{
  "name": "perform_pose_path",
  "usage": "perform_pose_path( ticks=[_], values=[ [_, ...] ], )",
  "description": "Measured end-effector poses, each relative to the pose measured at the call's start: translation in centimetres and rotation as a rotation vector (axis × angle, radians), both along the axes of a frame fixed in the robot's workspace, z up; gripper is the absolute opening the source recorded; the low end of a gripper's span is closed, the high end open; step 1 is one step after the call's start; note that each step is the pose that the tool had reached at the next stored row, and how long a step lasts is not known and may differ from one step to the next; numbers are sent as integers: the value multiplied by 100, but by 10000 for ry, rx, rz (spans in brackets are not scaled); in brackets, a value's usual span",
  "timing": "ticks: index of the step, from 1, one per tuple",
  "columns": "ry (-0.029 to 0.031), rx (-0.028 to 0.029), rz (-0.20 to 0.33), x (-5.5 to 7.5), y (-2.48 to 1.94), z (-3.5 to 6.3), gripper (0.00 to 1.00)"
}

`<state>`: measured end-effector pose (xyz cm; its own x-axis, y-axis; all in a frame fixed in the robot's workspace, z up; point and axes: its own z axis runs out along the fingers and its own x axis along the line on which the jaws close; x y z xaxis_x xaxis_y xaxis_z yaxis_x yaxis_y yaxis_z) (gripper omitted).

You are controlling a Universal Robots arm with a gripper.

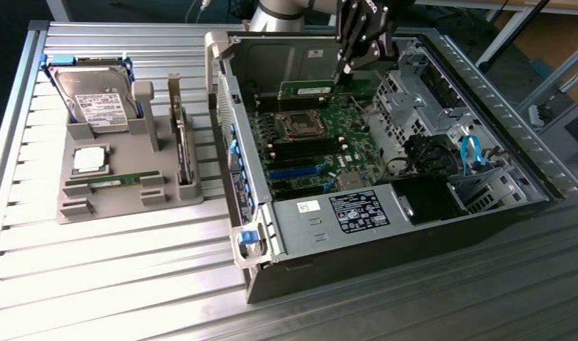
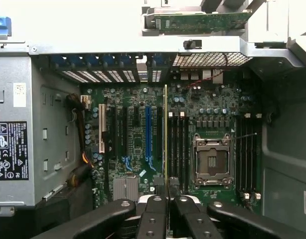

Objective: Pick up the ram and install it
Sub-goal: 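Pick up the ram and move it above insertion slot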

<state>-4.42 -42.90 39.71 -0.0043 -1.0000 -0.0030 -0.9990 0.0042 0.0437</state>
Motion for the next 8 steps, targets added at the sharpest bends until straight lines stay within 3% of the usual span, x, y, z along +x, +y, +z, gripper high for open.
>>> perform_pose_path(
  ticks=[3,7,8],
  values=[
    [0,-1,1,0,100,-3,12],
    [1,-1,0,0,203,-6,12],
    [1,-1,1,1,209,-6,12]
  ],
)
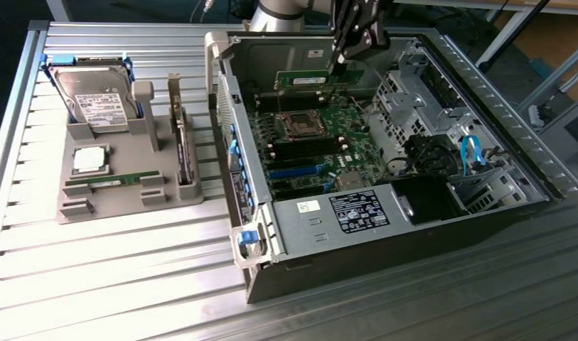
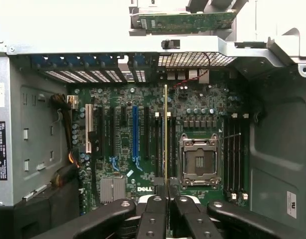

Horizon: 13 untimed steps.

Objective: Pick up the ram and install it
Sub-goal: 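Pick up the ram and move it above insertion slot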

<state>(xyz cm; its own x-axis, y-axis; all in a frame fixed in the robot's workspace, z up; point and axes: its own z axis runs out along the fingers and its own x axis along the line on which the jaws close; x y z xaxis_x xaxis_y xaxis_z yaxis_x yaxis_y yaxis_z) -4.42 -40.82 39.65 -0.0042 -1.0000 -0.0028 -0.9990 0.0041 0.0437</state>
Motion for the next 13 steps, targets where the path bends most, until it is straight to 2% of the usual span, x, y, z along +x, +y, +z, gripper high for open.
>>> perform_pose_path(
  ticks=[5,8,10,13],
  values=[
    [-1,2,-1,0,1,-10,12],
    [0,0,-1,1,0,-62,12],
    [-1,2,-1,2,1,-144,12],
    [0,0,-1,3,0,-203,12]
  ],
)
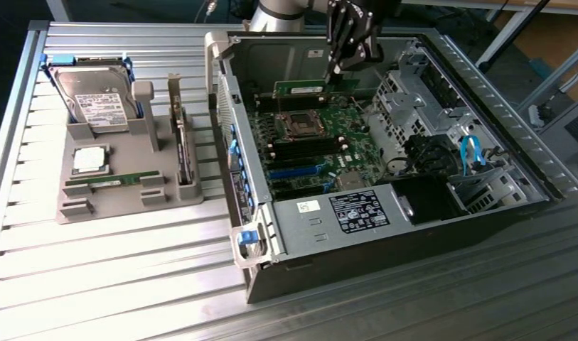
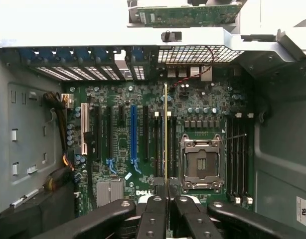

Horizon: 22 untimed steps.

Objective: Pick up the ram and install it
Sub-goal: 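Pick up the ram and move it above insertion slot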

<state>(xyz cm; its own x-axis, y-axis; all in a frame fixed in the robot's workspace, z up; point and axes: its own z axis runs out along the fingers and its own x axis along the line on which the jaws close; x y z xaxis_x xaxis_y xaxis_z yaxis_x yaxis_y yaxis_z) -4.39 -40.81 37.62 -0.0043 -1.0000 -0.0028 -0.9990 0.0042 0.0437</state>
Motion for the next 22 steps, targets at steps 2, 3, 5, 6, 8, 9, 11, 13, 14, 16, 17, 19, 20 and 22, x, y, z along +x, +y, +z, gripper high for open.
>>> perform_pose_path(
  ticks=[2,3,5,6,8,9,11,13,14,16,17,19,20,22],
  values=[
    [0,-1,0,1,0,-18,12],
    [0,-1,1,1,0,-18,12],
    [-1,2,3,14,0,-19,12],
    [0,1,0,48,0,-19,12],
    [1,1,0,131,0,-19,12],
    [3,0,0,186,0,-19,12],
    [5,1,-1,228,0,-19,12],
    [5,1,1,248,0,-19,12],
    [5,1,0,248,0,-19,12],
    [5,1,0,248,0,-19,12],
    [4,3,0,248,1,-23,12],
    [5,1,1,248,0,-34,12],
    [5,1,0,248,0,-43,12],
    [5,1,0,248,0,-55,12]
  ],
)
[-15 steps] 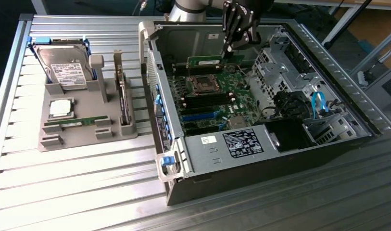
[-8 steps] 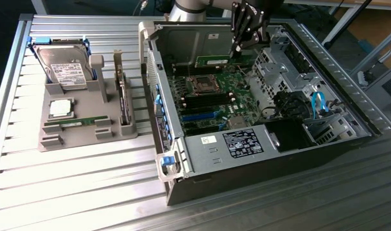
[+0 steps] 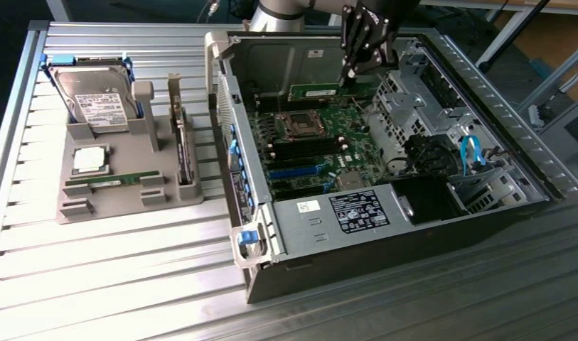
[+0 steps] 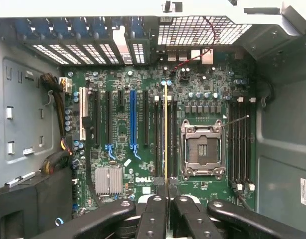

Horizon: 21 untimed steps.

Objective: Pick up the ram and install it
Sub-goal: 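Pick up the ram and move it above insertion slot, then insert the ram into the slot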

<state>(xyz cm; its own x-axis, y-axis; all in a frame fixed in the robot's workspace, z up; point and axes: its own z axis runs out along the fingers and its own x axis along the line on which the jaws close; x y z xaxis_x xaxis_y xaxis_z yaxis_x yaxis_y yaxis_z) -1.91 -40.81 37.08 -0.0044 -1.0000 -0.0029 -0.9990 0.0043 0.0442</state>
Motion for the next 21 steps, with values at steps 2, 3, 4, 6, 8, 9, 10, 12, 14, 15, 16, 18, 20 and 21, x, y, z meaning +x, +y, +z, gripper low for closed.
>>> perform_pose_path(
  ticks=[2,3,4,6,8,9,10,12,14,15,16,18,20,21],
  values=[
    [0,0,1,0,0,-13,12],
    [1,-2,1,0,0,-15,12],
    [0,-1,1,0,0,-15,12],
    [0,0,1,0,0,-16,12],
    [-1,0,0,0,0,-16,12],
    [0,0,1,0,0,-16,12],
    [0,0,1,0,0,-16,12],
    [0,0,1,0,0,-16,12],
    [0,0,1,0,0,-16,12],
    [0,0,0,0,0,-16,12],
    [0,0,0,0,0,-16,12],
    [0,1,1,0,0,-33,12],
    [0,0,1,0,0,-60,12],
    [0,0,1,0,0,-75,12]
  ],
)
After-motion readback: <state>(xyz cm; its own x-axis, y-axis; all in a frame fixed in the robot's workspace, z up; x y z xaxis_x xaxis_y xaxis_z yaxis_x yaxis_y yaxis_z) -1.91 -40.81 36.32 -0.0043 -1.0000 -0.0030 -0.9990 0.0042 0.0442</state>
